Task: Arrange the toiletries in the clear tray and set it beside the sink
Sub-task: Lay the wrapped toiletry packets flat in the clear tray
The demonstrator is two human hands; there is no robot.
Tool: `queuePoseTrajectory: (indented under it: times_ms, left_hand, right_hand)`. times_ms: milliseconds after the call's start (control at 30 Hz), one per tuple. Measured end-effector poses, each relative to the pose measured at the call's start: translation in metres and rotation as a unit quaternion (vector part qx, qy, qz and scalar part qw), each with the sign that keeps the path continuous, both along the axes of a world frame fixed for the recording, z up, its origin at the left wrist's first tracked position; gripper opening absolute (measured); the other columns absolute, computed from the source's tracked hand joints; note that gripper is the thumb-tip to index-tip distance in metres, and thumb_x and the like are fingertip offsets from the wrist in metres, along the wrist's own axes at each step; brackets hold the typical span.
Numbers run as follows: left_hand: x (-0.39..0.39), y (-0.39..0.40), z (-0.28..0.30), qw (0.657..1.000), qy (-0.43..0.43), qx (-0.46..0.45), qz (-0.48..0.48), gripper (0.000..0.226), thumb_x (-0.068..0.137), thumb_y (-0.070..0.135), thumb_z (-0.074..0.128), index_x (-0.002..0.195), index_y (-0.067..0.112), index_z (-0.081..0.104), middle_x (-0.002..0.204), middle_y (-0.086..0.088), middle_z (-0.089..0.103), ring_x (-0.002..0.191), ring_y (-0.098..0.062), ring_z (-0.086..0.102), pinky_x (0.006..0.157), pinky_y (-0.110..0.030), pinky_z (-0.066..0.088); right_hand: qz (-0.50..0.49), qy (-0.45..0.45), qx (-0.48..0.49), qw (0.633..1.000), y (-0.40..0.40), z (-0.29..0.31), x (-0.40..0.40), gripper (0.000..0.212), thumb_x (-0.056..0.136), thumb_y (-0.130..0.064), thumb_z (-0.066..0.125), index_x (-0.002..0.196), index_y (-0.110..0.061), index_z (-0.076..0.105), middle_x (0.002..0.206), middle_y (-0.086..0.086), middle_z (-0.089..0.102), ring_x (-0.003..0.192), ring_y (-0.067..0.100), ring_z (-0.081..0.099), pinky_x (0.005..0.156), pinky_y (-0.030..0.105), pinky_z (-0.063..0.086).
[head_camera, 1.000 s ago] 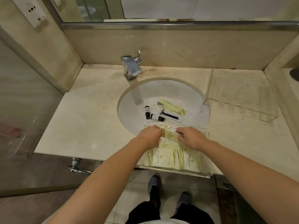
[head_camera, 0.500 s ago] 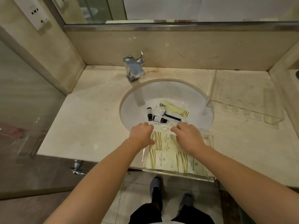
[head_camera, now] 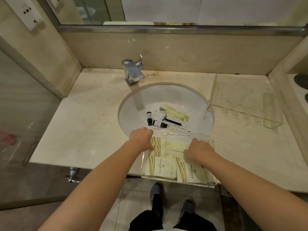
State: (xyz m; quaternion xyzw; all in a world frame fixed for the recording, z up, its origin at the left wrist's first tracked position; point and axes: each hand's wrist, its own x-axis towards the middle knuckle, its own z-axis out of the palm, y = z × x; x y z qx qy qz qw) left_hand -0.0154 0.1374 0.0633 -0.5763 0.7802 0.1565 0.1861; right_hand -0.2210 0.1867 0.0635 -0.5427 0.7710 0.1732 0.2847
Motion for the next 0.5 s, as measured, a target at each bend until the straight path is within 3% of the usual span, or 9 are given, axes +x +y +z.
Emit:
queuePoseTrajectory:
  times_ms: [100,233,367,500]
  left_hand:
    - [-0.0002,0.0,-0.0003,1.0,-0.001,0.002,-0.002,0.045,0.076,0.047,0.074,0.104,0.016,0.057,0.102,-0.003,0.058,0.092,-0.022,0.059,0.072,-0.032,0.046]
    - [0.0006,0.0005,-0.0001,1.0,0.006,0.006,0.001,0.039,0.076,0.041,0.075,0.098,0.016,0.055,0.102,-0.004,0.058,0.09,-0.022,0.058,0.074,-0.034,0.049]
    - [0.0024,-0.0002,0.0003,0.999,0.026,0.021,0.017,0.041,0.073,0.044,0.077,0.085,0.019,0.047,0.096,-0.001,0.056,0.084,-0.02,0.053,0.074,-0.034,0.049]
    - [0.0024,0.0017,-0.0011,1.0,0.011,0.012,0.005,0.05,0.069,0.054,0.077,0.093,0.019,0.05,0.1,-0.001,0.056,0.089,-0.02,0.056,0.074,-0.034,0.048]
  right_hand:
    - [-0.008,0.007,-0.012,1.0,-0.0007,0.0002,-0.0043,0.051,0.09,-0.039,0.052,0.131,-0.014,0.038,0.113,0.005,0.058,0.096,0.024,0.058,0.069,0.034,0.044]
    - [-0.025,0.008,-0.043,0.999,0.0001,0.0014,-0.0087,0.06,0.09,-0.046,0.05,0.137,-0.014,0.032,0.119,0.007,0.057,0.106,0.027,0.057,0.071,0.034,0.04]
    - [-0.019,0.002,-0.096,0.995,0.0051,0.0022,-0.0085,0.059,0.088,-0.051,0.05,0.131,-0.014,0.036,0.109,0.006,0.06,0.099,0.027,0.059,0.068,0.033,0.039]
    - [0.026,0.009,-0.062,0.998,0.0079,0.0016,-0.009,0.077,0.076,-0.071,0.053,0.129,-0.017,0.039,0.107,0.003,0.061,0.098,0.024,0.06,0.07,0.033,0.041]
